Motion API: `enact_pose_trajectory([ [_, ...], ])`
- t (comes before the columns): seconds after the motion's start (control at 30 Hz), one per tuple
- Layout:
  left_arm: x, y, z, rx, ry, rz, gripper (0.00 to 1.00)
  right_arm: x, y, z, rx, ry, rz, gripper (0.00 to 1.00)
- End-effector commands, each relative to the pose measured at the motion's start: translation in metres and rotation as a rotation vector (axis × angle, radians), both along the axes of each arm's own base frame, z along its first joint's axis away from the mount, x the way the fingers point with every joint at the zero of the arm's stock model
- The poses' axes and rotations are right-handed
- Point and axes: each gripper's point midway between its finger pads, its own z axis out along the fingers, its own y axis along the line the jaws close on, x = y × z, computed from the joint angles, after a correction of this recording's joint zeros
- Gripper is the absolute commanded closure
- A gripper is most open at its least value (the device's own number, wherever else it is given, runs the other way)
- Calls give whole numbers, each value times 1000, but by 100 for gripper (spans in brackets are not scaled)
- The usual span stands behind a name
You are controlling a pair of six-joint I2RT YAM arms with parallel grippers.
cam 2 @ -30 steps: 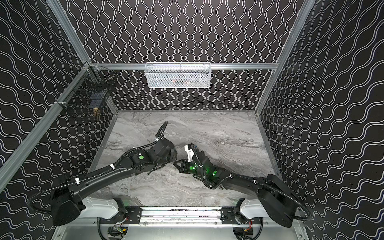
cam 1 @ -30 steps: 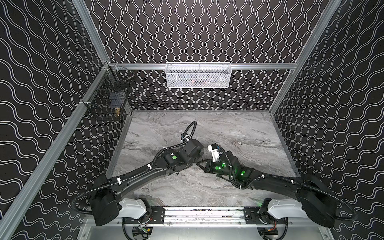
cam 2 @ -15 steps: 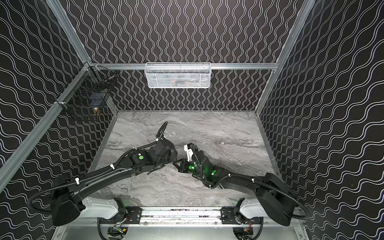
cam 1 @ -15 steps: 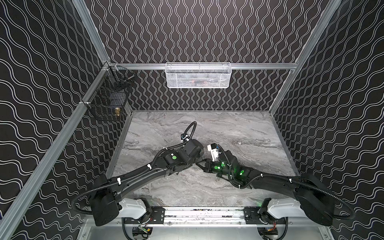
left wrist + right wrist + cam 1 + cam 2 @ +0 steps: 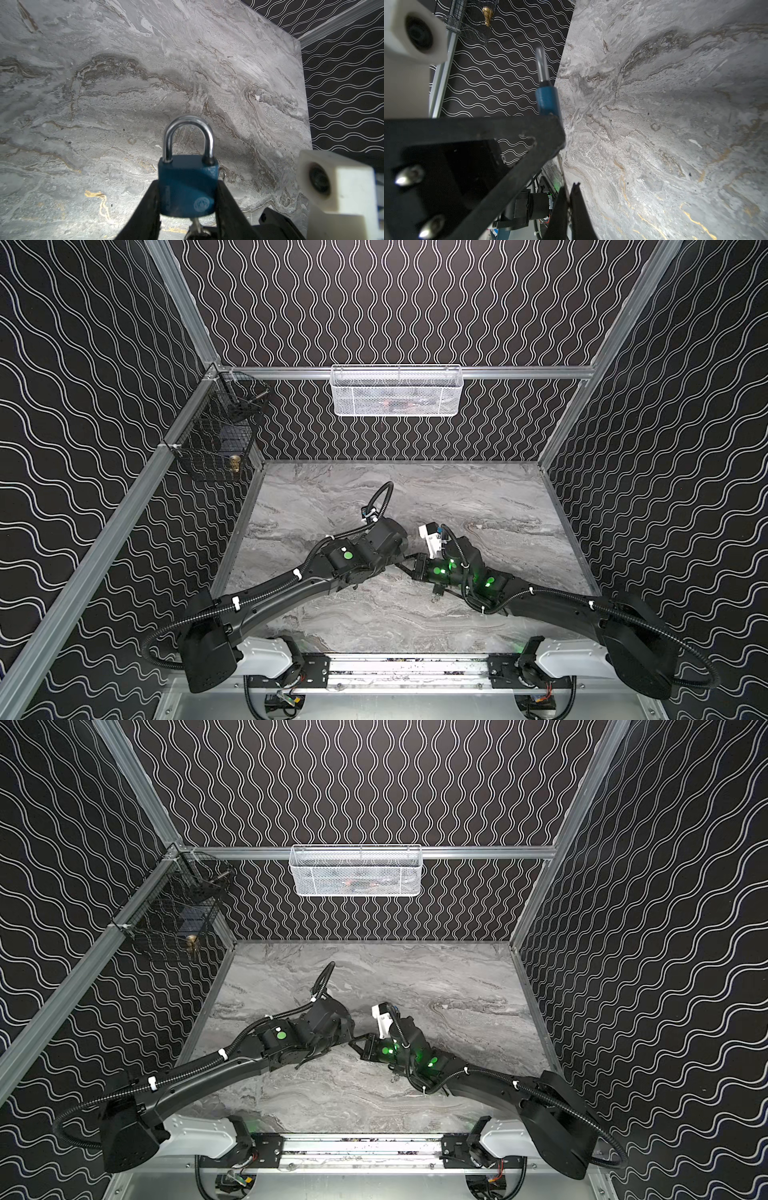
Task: Unlock with the key
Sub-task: 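Work the key deeper into the blue padlock keyhole with the right gripper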
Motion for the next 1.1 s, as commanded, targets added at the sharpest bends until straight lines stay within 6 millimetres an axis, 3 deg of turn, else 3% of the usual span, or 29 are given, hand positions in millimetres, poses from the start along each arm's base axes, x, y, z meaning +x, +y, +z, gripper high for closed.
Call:
enact_pose_trajectory([
  [0.0,-3,9,-6,39,20,24,100,5,4,21,50,-52,-1,100],
  [0.23,-8,-16,2,-104,55,31,100,8,4,28,98,-67,-50,100],
  [0.47,-16,-26,3,-200,81,50,100,16,-6,47,129,-185,-144,100],
  [0.67,-25,-32,3,-180,94,11,100,21,-5,64,124,-265,-154,100],
  [0.97,-14,-22,23,-162,11,43,100,8,6,37,50,-234,-42,100],
  [1.07,-9,-17,28,-169,-19,78,100,1,-1,33,37,-252,-27,85],
])
